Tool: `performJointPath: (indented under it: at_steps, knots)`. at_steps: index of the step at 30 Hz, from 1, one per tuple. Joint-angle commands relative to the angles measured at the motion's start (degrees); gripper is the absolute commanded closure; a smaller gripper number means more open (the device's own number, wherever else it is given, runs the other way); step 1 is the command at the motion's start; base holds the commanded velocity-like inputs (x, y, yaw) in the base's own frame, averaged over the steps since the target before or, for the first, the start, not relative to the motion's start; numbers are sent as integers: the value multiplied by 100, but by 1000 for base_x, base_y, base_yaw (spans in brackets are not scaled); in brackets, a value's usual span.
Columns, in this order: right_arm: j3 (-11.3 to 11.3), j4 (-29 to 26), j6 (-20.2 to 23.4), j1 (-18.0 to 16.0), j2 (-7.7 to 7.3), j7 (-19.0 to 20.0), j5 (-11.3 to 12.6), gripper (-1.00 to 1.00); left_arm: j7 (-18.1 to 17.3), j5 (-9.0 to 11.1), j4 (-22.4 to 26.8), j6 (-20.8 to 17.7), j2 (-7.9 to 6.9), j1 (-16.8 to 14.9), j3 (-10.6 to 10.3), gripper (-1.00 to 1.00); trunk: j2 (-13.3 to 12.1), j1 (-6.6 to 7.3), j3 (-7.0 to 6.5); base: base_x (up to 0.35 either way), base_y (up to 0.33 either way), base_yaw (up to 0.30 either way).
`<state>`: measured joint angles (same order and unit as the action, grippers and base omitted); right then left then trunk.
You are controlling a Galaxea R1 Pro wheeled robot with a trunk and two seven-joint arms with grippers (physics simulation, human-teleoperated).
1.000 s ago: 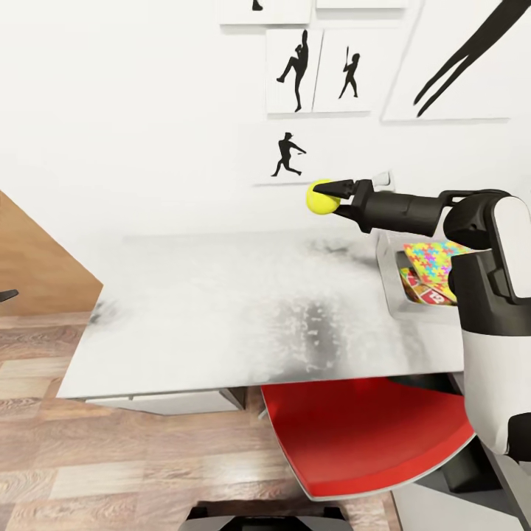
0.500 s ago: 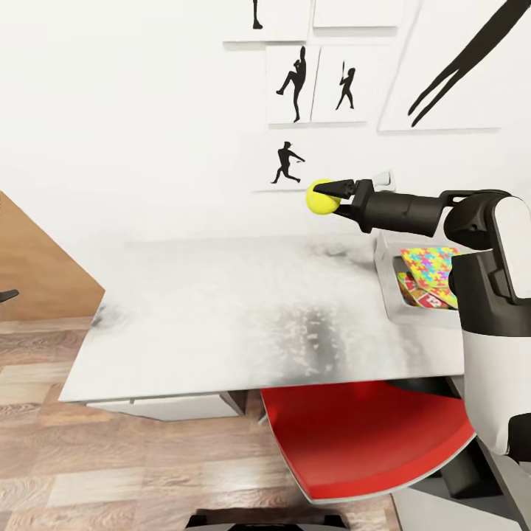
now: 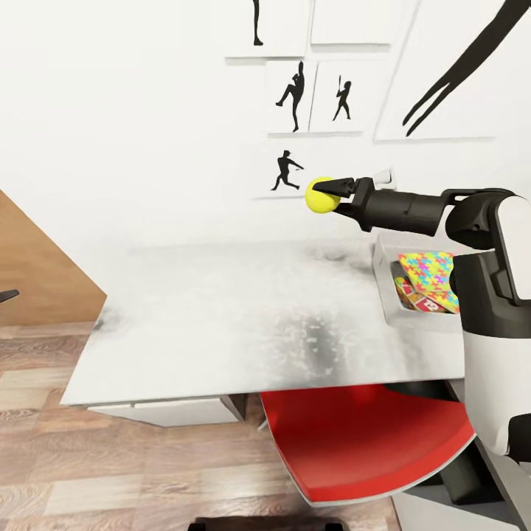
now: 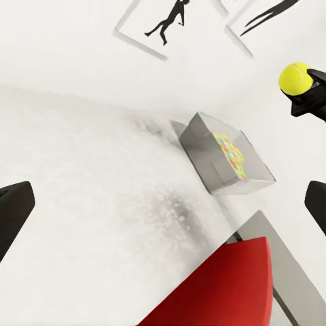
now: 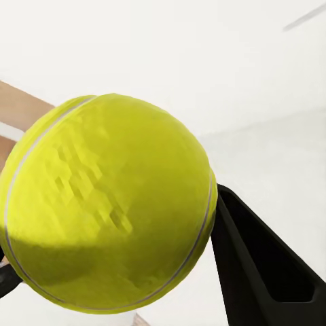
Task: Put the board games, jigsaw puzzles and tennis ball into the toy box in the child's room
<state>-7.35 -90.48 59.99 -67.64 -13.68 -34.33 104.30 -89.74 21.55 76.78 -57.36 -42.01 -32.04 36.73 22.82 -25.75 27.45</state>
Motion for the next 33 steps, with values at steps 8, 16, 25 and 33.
performJointPath:
  at_steps: [8,16,25,33]
  knots:
    - [-4,-5,1,210,2,-65,69,100,-26,0,12,-17,73,-4,-39,-100,10,-4,-68,0,0,0]
    - [30,-5,1,514,5,-65,70,100,-26,-32,-77,-22,335,145,-37,-100,10,-4,-144,0,0,0]
    - [19,-5,1,764,-3,-65,72,100,-26,-29,-325,160,681,856,15,-100,10,-4,-230,0,0,0]
    - [28,-5,1,1012,19,-64,65,100,-26,-11,-356,201,741,891,146,-100,10,-4,-306,0,0,-12]
